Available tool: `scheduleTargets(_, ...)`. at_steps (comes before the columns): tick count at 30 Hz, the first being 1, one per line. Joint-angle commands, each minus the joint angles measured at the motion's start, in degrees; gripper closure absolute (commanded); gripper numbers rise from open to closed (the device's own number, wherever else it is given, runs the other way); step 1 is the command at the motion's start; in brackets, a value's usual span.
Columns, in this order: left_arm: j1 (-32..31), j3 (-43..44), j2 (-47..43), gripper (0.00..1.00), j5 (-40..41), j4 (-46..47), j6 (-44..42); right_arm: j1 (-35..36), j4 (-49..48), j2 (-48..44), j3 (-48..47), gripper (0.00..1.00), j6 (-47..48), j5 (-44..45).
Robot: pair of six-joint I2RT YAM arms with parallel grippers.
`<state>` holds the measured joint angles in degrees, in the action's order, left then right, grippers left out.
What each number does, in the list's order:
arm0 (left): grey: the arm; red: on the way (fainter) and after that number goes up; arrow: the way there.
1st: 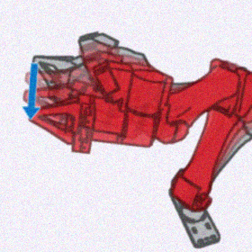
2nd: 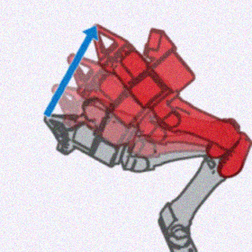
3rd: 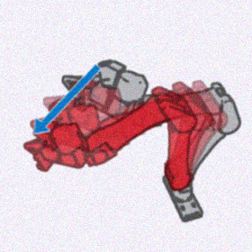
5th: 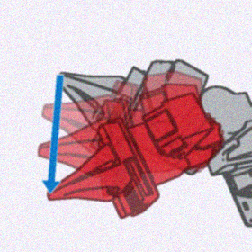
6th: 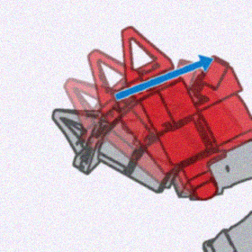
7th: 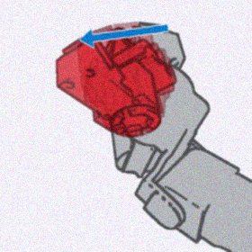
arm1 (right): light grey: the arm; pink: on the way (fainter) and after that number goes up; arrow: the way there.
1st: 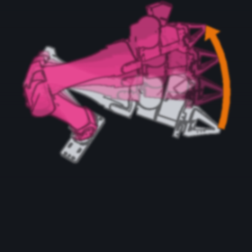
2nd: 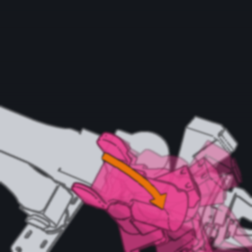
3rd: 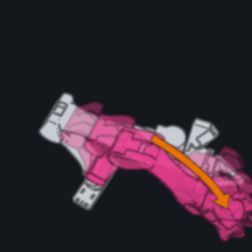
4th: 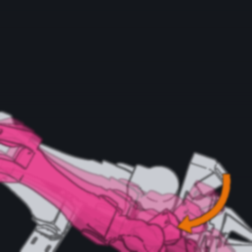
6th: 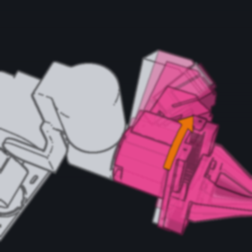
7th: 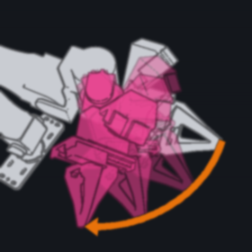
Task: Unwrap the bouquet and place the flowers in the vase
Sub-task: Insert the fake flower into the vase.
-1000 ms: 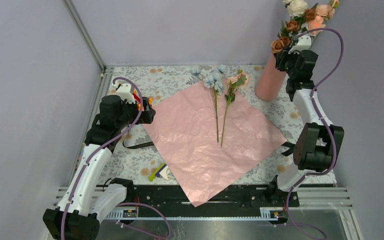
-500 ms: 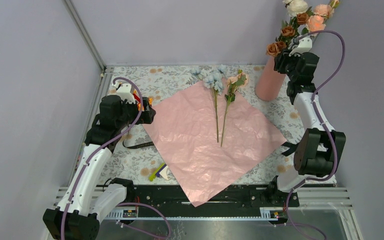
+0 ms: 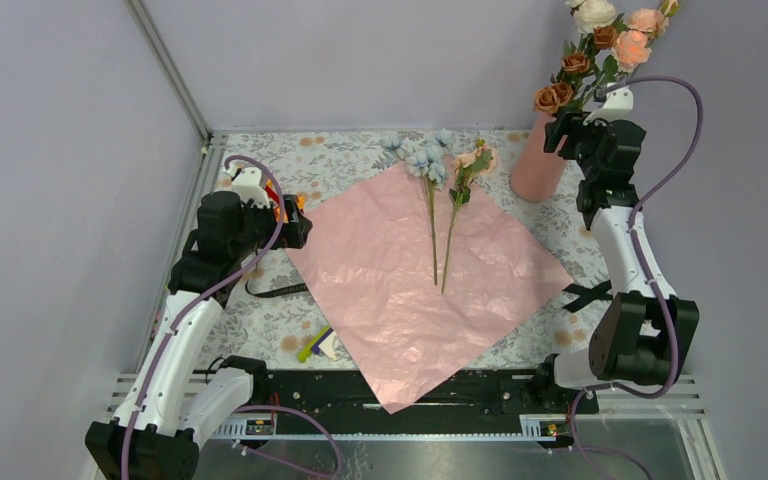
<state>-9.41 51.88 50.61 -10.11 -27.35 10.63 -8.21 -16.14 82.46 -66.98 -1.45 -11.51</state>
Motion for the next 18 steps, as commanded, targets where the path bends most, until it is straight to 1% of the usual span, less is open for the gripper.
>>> scheduleTargets(1, 0.3, -0.8, -1.3, 0.03, -0.8, 2.8, 0.5, -0.1, -1.2, -5.8, 2.1, 0.26, -3.0, 0.4)
scheduleTargets(6, 0.1, -0.5, -1.3, 0.04, -1.6, 3.2, 2.8, -0.1, 3.6, -12.9, 4.3, 0.24, -8.2, -0.3)
scheduleTargets(11, -1.1, -0.3, -0.7, 0.07, -2.7, 5.4, 10.1, -0.1, 12.0, -20.2, 5.4, 0.22, -12.4, -2.6)
scheduleTargets(14, -4.0, -0.9, 0.2, 0.08, -1.1, 7.7, 14.8, -0.1, 18.7, -24.2, 5.9, 0.22, -14.4, -4.6)
scheduleTargets(18, -10.5, -1.8, 3.5, 0.08, 2.5, 12.8, 20.0, -0.1, 25.9, -28.6, 7.4, 0.21, -17.0, -6.6)
